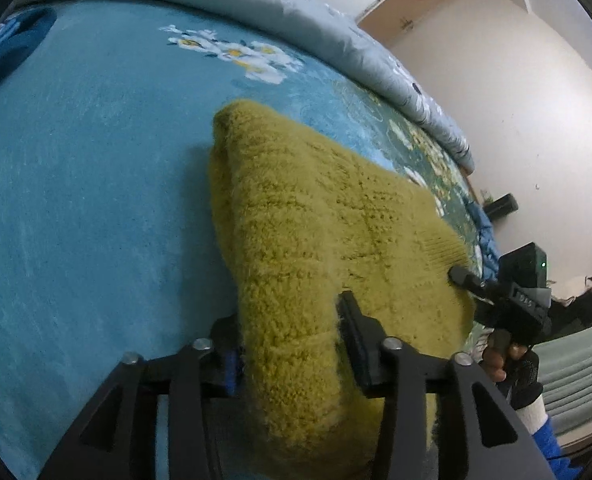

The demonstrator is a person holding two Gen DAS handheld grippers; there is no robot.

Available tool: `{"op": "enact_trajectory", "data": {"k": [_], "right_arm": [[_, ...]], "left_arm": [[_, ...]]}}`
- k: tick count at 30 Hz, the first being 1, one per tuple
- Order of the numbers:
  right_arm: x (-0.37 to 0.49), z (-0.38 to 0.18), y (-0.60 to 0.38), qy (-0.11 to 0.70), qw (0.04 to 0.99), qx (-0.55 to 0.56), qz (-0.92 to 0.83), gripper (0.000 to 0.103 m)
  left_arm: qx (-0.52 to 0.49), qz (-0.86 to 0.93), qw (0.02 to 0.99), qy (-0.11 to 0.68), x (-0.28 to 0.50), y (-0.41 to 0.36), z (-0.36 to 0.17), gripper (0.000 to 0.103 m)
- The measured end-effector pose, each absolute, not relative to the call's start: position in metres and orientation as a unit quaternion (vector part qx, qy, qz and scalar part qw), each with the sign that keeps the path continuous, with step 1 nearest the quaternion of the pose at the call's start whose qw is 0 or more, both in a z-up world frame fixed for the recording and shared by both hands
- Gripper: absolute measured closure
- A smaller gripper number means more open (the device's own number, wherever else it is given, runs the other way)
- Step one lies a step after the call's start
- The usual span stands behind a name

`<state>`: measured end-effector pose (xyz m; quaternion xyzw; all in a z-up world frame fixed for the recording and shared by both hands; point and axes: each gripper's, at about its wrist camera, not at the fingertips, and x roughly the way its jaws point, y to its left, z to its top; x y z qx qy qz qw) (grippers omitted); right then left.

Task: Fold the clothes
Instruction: 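Lift the folded sweater off the bed with both grippers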

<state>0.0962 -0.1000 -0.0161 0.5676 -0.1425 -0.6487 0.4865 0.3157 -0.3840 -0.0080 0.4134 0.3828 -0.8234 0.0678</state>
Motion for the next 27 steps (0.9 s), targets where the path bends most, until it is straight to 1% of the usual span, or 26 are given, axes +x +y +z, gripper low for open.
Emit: {"op": "enact_trajectory", "data": {"k": [1,3,6,8,9,12,16,17,19,20,24,27], "right_arm": [[0.095,-0.017,-0.101,-0.145,0.487,0.567,-0.648,0.047],[0.094,-0.019,-0.102,-0.151,0.487,0.566,-0.647,0.041],[0.091,-0.026,-0.108,-0.158,0.485,0.572,-0.643,0.039],[0.091,-0.029,-0.112,-0.158,0.487,0.571,-0.642,0.039],[0.092,-0.029,-0.113,-0.156,0.487,0.569,-0.644,0.039],[0.092,-0.029,-0.114,-0.162,0.489,0.567,-0.643,0.039],[0.093,-0.031,-0.111,-0.175,0.487,0.567,-0.641,0.042],[0.094,-0.030,-0.111,-0.176,0.485,0.567,-0.642,0.046],[0.095,-0.030,-0.112,-0.177,0.482,0.568,-0.643,0.050],[0.096,-0.029,-0.112,-0.177,0.481,0.568,-0.644,0.053],[0.102,-0.021,-0.113,-0.172,0.475,0.567,-0.650,0.059],[0.107,-0.011,-0.113,-0.171,0.476,0.561,-0.655,0.061]], "left_arm": [[0.415,-0.824,0.068,0.381,0.315,-0.385,-0.008,0.055],[0.417,-0.822,0.071,0.381,0.311,-0.387,-0.010,0.049],[0.416,-0.821,0.075,0.384,0.308,-0.388,-0.013,0.048],[0.416,-0.819,0.078,0.387,0.306,-0.389,-0.015,0.047],[0.416,-0.817,0.078,0.391,0.305,-0.390,-0.018,0.044],[0.415,-0.811,0.076,0.405,0.303,-0.392,-0.025,0.043],[0.413,-0.810,0.078,0.409,0.301,-0.391,-0.026,0.043],[0.413,-0.811,0.080,0.406,0.301,-0.390,-0.025,0.043],[0.414,-0.814,0.083,0.398,0.300,-0.388,-0.023,0.045],[0.415,-0.815,0.085,0.395,0.300,-0.387,-0.022,0.048],[0.409,-0.822,0.089,0.386,0.304,-0.383,-0.015,0.067],[0.407,-0.829,0.091,0.373,0.306,-0.377,-0.004,0.070]]}}
